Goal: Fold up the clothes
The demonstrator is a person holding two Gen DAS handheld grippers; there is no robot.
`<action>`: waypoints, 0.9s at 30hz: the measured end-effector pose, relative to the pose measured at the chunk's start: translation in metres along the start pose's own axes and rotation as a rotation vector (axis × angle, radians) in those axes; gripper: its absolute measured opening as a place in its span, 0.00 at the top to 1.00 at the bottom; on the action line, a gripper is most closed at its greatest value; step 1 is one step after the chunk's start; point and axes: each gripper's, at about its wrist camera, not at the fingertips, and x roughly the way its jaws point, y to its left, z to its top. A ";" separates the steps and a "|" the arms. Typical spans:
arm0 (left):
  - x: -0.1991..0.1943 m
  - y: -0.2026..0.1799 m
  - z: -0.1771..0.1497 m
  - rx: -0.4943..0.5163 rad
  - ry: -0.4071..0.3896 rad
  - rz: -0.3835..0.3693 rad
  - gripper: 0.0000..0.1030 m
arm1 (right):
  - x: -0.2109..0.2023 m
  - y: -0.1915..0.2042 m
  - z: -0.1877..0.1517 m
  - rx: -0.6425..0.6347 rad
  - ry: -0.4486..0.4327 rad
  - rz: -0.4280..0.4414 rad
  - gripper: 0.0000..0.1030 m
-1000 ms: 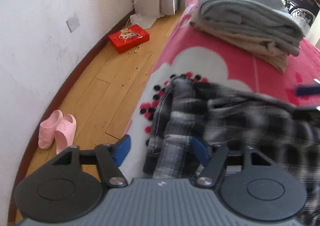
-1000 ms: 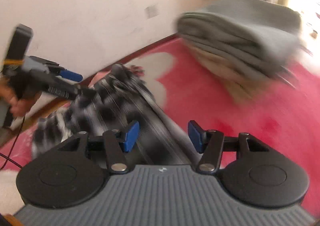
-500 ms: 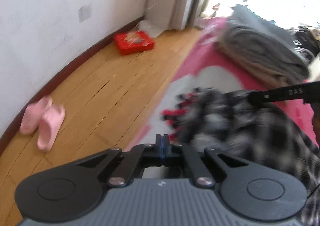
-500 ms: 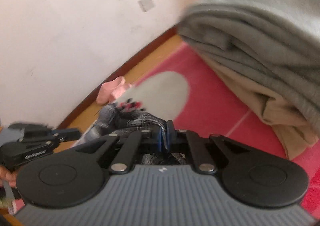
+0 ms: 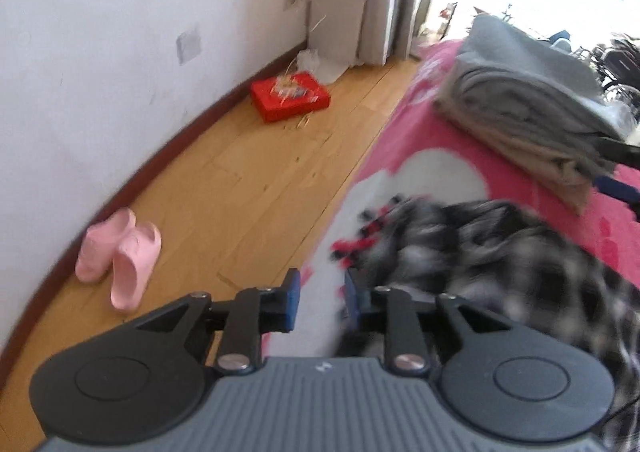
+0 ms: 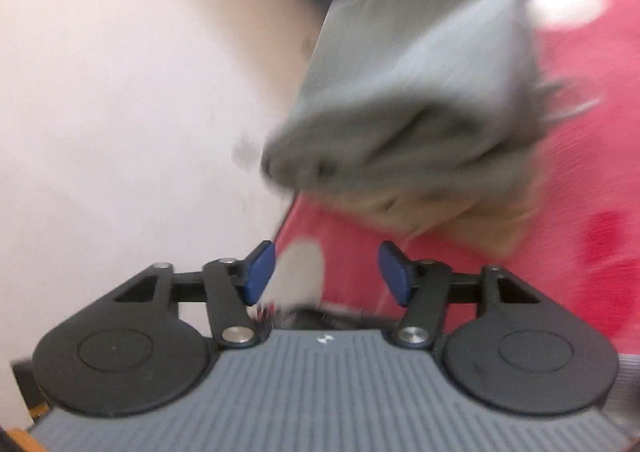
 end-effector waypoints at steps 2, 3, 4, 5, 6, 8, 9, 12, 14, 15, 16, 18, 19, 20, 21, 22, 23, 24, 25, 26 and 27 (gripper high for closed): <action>-0.004 -0.029 0.003 0.043 -0.016 -0.013 0.66 | -0.049 -0.015 0.002 0.056 -0.068 -0.018 0.43; -0.006 -0.046 0.003 0.067 -0.023 -0.021 0.59 | -0.075 -0.024 0.000 0.083 -0.092 -0.030 0.43; -0.006 -0.063 0.001 0.090 -0.026 -0.029 0.54 | -0.103 -0.036 -0.005 0.114 -0.113 -0.047 0.42; -0.006 -0.080 -0.002 0.113 -0.028 -0.040 0.53 | -0.132 -0.049 -0.012 0.145 -0.133 -0.066 0.42; -0.005 -0.099 -0.004 0.137 -0.021 -0.055 0.53 | -0.162 -0.064 -0.023 0.185 -0.150 -0.104 0.42; -0.003 -0.137 -0.008 0.186 -0.003 -0.087 0.53 | -0.229 -0.096 -0.053 0.218 -0.179 -0.236 0.42; -0.001 -0.157 -0.013 0.212 0.011 -0.105 0.53 | -0.260 -0.109 -0.069 0.201 -0.182 -0.340 0.42; 0.001 -0.217 -0.033 0.310 0.041 -0.162 0.53 | -0.340 -0.147 -0.119 0.114 -0.148 -0.676 0.42; -0.003 -0.259 -0.051 0.383 0.057 -0.200 0.53 | -0.376 -0.168 -0.149 0.050 -0.078 -0.859 0.44; -0.007 -0.281 -0.063 0.429 0.065 -0.221 0.53 | -0.393 -0.176 -0.161 0.013 -0.053 -0.917 0.45; -0.012 -0.302 -0.073 0.474 0.065 -0.236 0.53 | -0.401 -0.181 -0.169 -0.026 -0.038 -0.940 0.45; -0.021 -0.342 -0.094 0.566 0.062 -0.263 0.53 | -0.407 -0.187 -0.181 -0.114 -0.008 -0.960 0.45; -0.025 -0.362 -0.104 0.611 0.060 -0.277 0.53 | -0.405 -0.188 -0.185 -0.173 0.006 -0.959 0.45; -0.030 -0.382 -0.114 0.659 0.059 -0.289 0.53 | -0.404 -0.190 -0.189 -0.233 0.019 -0.957 0.45; -0.034 -0.398 -0.123 0.699 0.057 -0.299 0.53 | -0.402 -0.193 -0.191 -0.284 0.029 -0.951 0.46; -0.037 -0.413 -0.131 0.737 0.056 -0.306 0.53 | -0.401 -0.195 -0.193 -0.335 0.038 -0.944 0.48; -0.040 -0.427 -0.139 0.775 0.055 -0.312 0.53 | -0.399 -0.198 -0.195 -0.385 0.047 -0.937 0.48; -0.042 -0.440 -0.147 0.810 0.051 -0.317 0.53 | -0.396 -0.202 -0.195 -0.413 0.052 -0.929 0.51; -0.044 -0.453 -0.153 0.845 0.047 -0.322 0.53 | -0.394 -0.209 -0.192 -0.416 0.066 -0.920 0.56; -0.046 -0.463 -0.158 0.870 0.041 -0.324 0.53 | -0.391 -0.216 -0.189 -0.417 0.081 -0.911 0.62; -0.047 -0.471 -0.162 0.893 0.035 -0.326 0.53 | -0.392 -0.224 -0.186 -0.401 0.084 -0.905 0.77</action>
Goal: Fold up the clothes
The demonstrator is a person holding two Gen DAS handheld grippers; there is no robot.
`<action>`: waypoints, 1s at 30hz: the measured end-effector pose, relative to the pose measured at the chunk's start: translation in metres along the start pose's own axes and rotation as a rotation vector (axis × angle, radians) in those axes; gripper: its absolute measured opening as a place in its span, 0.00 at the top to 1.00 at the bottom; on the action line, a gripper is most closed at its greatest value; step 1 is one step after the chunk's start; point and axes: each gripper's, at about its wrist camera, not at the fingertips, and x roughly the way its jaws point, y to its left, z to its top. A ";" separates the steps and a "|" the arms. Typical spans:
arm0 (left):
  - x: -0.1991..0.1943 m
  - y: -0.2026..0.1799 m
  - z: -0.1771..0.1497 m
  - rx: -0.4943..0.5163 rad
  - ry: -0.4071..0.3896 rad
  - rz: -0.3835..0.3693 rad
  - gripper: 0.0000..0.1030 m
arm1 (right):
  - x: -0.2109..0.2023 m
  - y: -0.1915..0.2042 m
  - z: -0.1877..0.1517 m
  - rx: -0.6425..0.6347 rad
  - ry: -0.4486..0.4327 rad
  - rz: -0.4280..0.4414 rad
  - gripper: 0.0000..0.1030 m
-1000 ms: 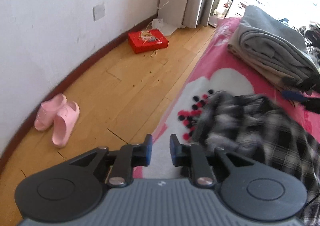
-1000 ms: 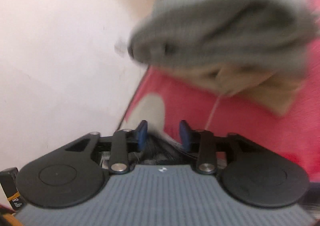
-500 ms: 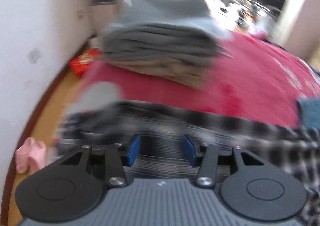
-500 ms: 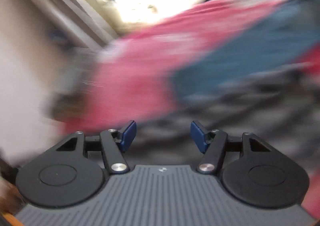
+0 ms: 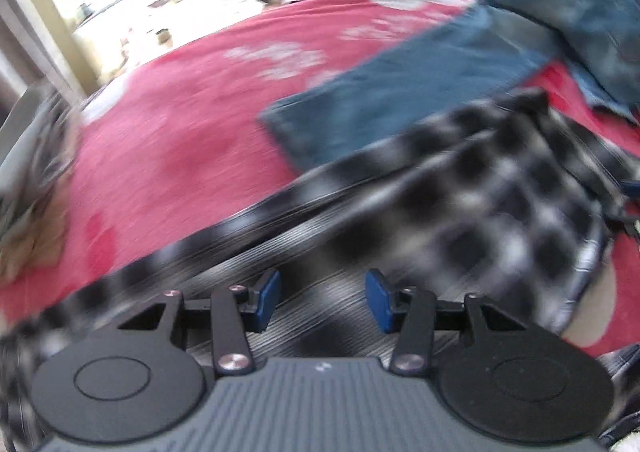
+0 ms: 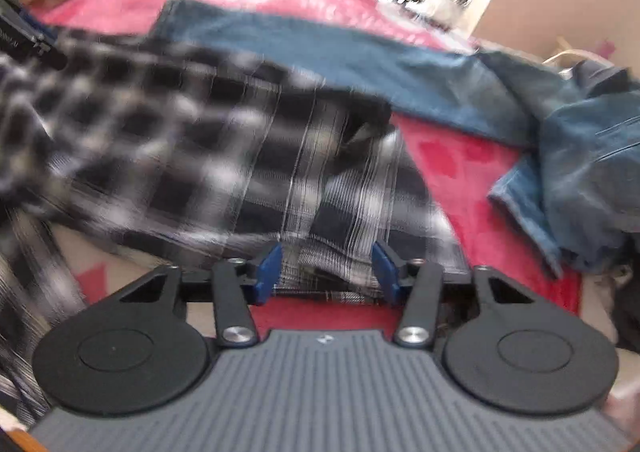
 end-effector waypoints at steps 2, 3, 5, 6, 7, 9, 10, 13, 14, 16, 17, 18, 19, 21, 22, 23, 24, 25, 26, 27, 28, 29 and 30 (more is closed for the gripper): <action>0.004 -0.017 0.008 0.048 -0.004 0.000 0.53 | 0.006 -0.017 -0.001 0.041 -0.002 0.008 0.91; 0.006 -0.025 0.013 0.072 -0.007 0.001 0.53 | 0.006 -0.027 -0.002 0.069 -0.015 0.007 0.92; 0.010 -0.038 0.023 0.112 -0.026 0.007 0.53 | -0.005 -0.051 0.002 0.127 -0.069 -0.004 0.93; 0.013 -0.044 0.029 0.134 -0.036 0.012 0.53 | -0.009 -0.063 0.005 0.148 -0.091 -0.020 0.93; 0.016 -0.051 0.035 0.158 -0.047 0.019 0.52 | -0.010 -0.077 0.008 0.167 -0.109 -0.034 0.94; 0.022 -0.064 0.048 0.205 -0.069 0.032 0.51 | -0.008 -0.103 0.016 0.205 -0.140 -0.057 0.94; 0.026 -0.071 0.055 0.230 -0.080 0.035 0.49 | -0.005 -0.116 0.021 0.222 -0.150 -0.074 0.94; 0.038 -0.091 0.075 0.304 -0.111 0.035 0.48 | 0.010 -0.155 0.039 0.273 -0.177 -0.091 0.94; 0.042 -0.099 0.080 0.327 -0.116 0.031 0.48 | 0.016 -0.167 0.045 0.287 -0.179 -0.096 0.94; 0.050 -0.114 0.090 0.372 -0.120 0.024 0.48 | 0.032 -0.187 0.054 0.303 -0.184 -0.099 0.95; 0.054 -0.120 0.093 0.389 -0.120 0.024 0.48 | 0.039 -0.195 0.060 0.308 -0.184 -0.100 0.95; 0.058 -0.126 0.096 0.406 -0.121 0.024 0.48 | 0.045 -0.203 0.065 0.312 -0.184 -0.100 0.95; 0.061 -0.131 0.098 0.421 -0.122 0.027 0.49 | 0.052 -0.210 0.070 0.314 -0.181 -0.098 0.95; 0.066 -0.135 0.103 0.424 -0.123 0.034 0.52 | 0.062 -0.215 0.077 0.297 -0.172 -0.095 0.95; 0.069 -0.137 0.105 0.424 -0.124 0.037 0.54 | 0.066 -0.218 0.081 0.288 -0.168 -0.094 0.95; 0.071 -0.138 0.108 0.424 -0.125 0.041 0.56 | 0.072 -0.219 0.084 0.274 -0.163 -0.094 0.95; 0.073 -0.135 0.112 0.404 -0.125 0.039 0.60 | 0.077 -0.219 0.086 0.260 -0.157 -0.094 0.95; 0.074 -0.131 0.116 0.380 -0.125 0.037 0.61 | 0.081 -0.220 0.088 0.251 -0.153 -0.090 0.95; 0.075 -0.125 0.121 0.342 -0.119 0.025 0.61 | 0.084 -0.219 0.090 0.241 -0.151 -0.089 0.95; 0.076 -0.118 0.126 0.310 -0.115 0.014 0.61 | 0.086 -0.219 0.092 0.230 -0.151 -0.088 0.95; 0.077 -0.111 0.130 0.280 -0.110 0.005 0.61 | 0.088 -0.220 0.094 0.227 -0.153 -0.086 0.95; 0.079 -0.105 0.134 0.260 -0.108 0.005 0.61 | 0.090 -0.221 0.095 0.226 -0.156 -0.084 0.95; 0.080 -0.099 0.137 0.242 -0.105 0.008 0.61 | 0.091 -0.221 0.097 0.224 -0.159 -0.082 0.95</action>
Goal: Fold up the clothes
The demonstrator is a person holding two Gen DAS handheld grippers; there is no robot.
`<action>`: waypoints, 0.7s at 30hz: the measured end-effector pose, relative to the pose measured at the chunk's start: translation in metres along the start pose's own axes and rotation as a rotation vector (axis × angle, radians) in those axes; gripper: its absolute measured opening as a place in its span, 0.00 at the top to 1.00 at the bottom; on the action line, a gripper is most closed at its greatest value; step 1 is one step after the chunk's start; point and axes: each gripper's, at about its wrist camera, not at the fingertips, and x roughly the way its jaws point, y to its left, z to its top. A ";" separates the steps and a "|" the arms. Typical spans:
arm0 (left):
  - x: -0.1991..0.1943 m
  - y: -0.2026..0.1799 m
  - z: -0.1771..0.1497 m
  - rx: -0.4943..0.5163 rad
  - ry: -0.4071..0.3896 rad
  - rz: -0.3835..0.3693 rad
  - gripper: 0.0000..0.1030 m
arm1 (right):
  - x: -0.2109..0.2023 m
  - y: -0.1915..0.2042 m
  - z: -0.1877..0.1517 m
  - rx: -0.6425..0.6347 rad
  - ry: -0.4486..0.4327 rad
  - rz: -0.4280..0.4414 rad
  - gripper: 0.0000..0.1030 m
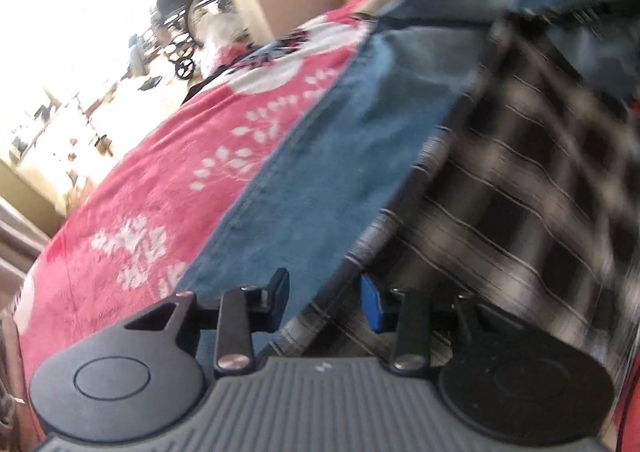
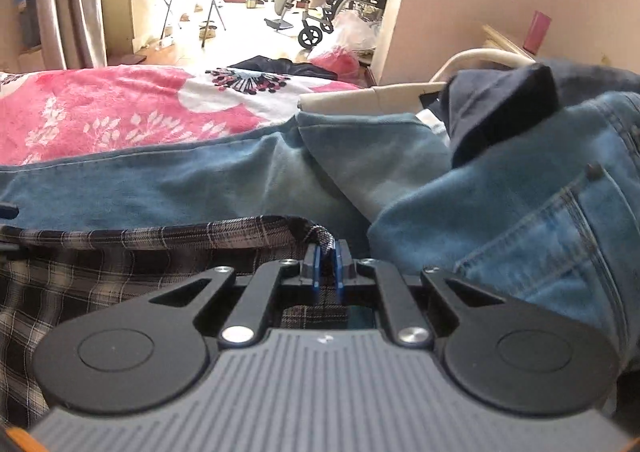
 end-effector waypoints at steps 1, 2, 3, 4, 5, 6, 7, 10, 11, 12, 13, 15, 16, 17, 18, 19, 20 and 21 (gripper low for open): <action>0.004 0.004 0.001 -0.004 0.008 0.013 0.61 | 0.002 0.000 0.002 -0.001 -0.003 0.003 0.95; 0.009 0.007 0.001 -0.003 0.014 0.031 0.61 | 0.004 0.000 0.003 -0.002 -0.006 0.005 0.95; 0.014 0.009 0.001 -0.002 0.019 0.049 0.61 | 0.007 0.000 0.004 -0.006 -0.006 0.005 0.95; 0.019 0.012 0.002 -0.002 0.023 0.067 0.61 | 0.012 0.000 0.003 -0.004 -0.003 -0.001 0.95; 0.023 0.014 0.002 -0.014 0.029 0.091 0.61 | 0.017 0.000 0.002 0.000 -0.001 -0.009 0.94; 0.027 0.016 0.002 -0.029 0.035 0.116 0.61 | 0.022 -0.001 0.002 0.003 0.002 -0.016 0.93; 0.032 0.018 0.002 -0.044 0.040 0.141 0.61 | 0.027 -0.001 0.001 0.007 0.005 -0.024 0.91; 0.036 0.023 0.004 -0.102 0.044 0.187 0.60 | 0.027 -0.019 -0.003 0.134 -0.031 -0.022 0.89; 0.036 0.024 0.005 -0.115 0.040 0.199 0.60 | 0.027 -0.025 -0.004 0.179 -0.043 -0.020 0.89; 0.036 0.025 0.007 -0.127 0.035 0.212 0.60 | 0.026 -0.031 -0.006 0.223 -0.055 -0.019 0.89; 0.035 0.026 0.008 -0.140 0.031 0.225 0.60 | 0.019 -0.035 -0.007 0.250 -0.087 -0.014 0.89; 0.032 0.029 0.010 -0.167 0.021 0.244 0.59 | -0.004 -0.039 -0.010 0.273 -0.153 -0.006 0.88; 0.030 0.032 0.011 -0.179 0.016 0.253 0.58 | -0.018 -0.043 -0.014 0.302 -0.178 -0.002 0.88; 0.027 0.035 0.011 -0.198 0.011 0.257 0.57 | -0.032 -0.048 -0.019 0.334 -0.201 0.001 0.88; 0.023 0.039 0.011 -0.219 0.006 0.261 0.54 | -0.046 -0.053 -0.023 0.365 -0.224 0.004 0.88; 0.019 0.043 0.011 -0.241 0.005 0.260 0.52 | -0.061 -0.060 -0.033 0.431 -0.233 0.015 0.87; 0.014 0.046 0.010 -0.261 0.009 0.247 0.52 | -0.076 -0.068 -0.043 0.504 -0.240 0.028 0.86; 0.009 0.050 0.008 -0.281 0.013 0.233 0.50 | -0.088 -0.075 -0.058 0.593 -0.230 0.052 0.83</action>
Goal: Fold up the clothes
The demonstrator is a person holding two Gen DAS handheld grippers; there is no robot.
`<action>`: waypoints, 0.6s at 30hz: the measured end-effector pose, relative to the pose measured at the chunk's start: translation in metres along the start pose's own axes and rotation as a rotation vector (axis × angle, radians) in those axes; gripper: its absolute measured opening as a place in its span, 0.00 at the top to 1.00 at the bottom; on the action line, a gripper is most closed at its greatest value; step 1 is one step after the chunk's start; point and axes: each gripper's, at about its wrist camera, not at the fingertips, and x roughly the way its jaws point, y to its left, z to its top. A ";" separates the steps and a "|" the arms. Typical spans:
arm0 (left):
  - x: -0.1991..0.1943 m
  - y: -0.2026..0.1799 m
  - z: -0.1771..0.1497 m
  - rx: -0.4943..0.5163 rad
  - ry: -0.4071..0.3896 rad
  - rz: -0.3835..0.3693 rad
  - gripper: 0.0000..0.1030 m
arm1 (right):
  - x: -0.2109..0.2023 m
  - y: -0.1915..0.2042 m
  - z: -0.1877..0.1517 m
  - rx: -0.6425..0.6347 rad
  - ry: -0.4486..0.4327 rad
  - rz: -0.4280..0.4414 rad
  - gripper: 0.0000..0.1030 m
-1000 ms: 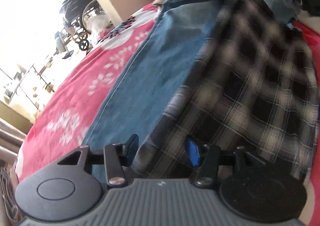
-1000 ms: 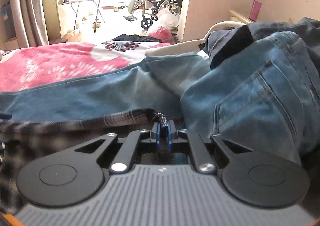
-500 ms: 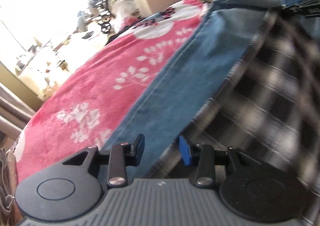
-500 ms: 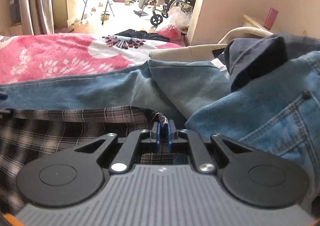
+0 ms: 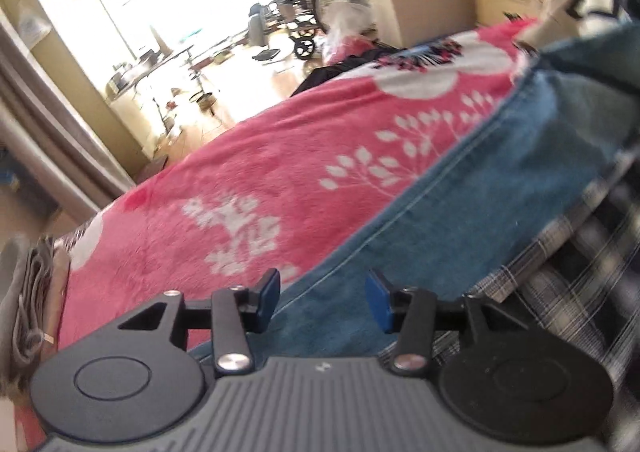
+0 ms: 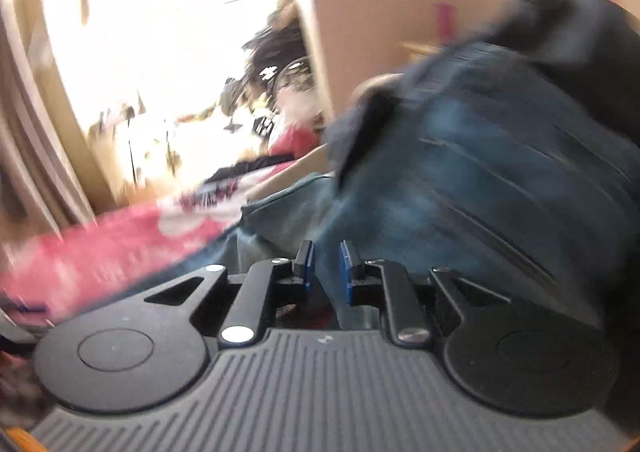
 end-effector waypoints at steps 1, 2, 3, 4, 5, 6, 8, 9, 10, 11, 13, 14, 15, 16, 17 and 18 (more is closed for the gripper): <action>-0.004 0.005 -0.001 -0.019 0.008 -0.014 0.48 | -0.011 -0.014 -0.009 0.102 0.025 0.007 0.79; -0.009 0.009 -0.003 -0.031 0.019 -0.035 0.47 | -0.022 -0.029 -0.019 0.206 0.052 0.013 0.76; -0.016 0.012 -0.006 -0.041 0.033 -0.067 0.46 | -0.027 -0.041 -0.035 0.300 0.099 0.017 0.71; -0.023 0.015 -0.011 -0.044 0.050 -0.104 0.45 | -0.032 -0.053 -0.051 0.392 0.149 0.021 0.69; -0.030 0.016 -0.015 -0.047 0.068 -0.143 0.45 | -0.036 -0.064 -0.067 0.485 0.199 0.024 0.68; -0.037 0.016 -0.022 -0.034 0.091 -0.197 0.45 | -0.041 -0.076 -0.083 0.577 0.250 0.028 0.67; -0.054 0.010 -0.040 0.018 0.124 -0.303 0.45 | -0.047 -0.089 -0.113 0.702 0.297 0.012 0.66; -0.061 0.006 -0.049 0.046 0.139 -0.345 0.45 | -0.047 -0.092 -0.124 0.739 0.311 0.011 0.63; -0.068 0.002 -0.059 0.073 0.153 -0.385 0.45 | -0.046 -0.096 -0.132 0.781 0.319 0.010 0.61; -0.074 -0.002 -0.069 0.101 0.167 -0.425 0.45 | -0.044 -0.097 -0.137 0.809 0.309 0.016 0.61; -0.083 -0.011 -0.088 0.132 0.184 -0.451 0.46 | -0.039 -0.100 -0.144 0.861 0.282 0.030 0.61; -0.088 -0.016 -0.098 0.147 0.192 -0.462 0.47 | -0.037 -0.102 -0.148 0.887 0.268 0.037 0.61; -0.092 -0.020 -0.108 0.162 0.200 -0.473 0.47 | -0.034 -0.101 -0.149 0.891 0.257 0.051 0.61; -0.093 -0.024 -0.113 0.171 0.205 -0.478 0.48 | -0.030 -0.100 -0.149 0.892 0.246 0.067 0.62; -0.094 -0.027 -0.119 0.179 0.210 -0.483 0.49 | -0.025 -0.099 -0.149 0.893 0.253 0.075 0.62; -0.093 -0.030 -0.123 0.180 0.215 -0.480 0.50 | -0.019 -0.097 -0.146 0.881 0.263 0.088 0.66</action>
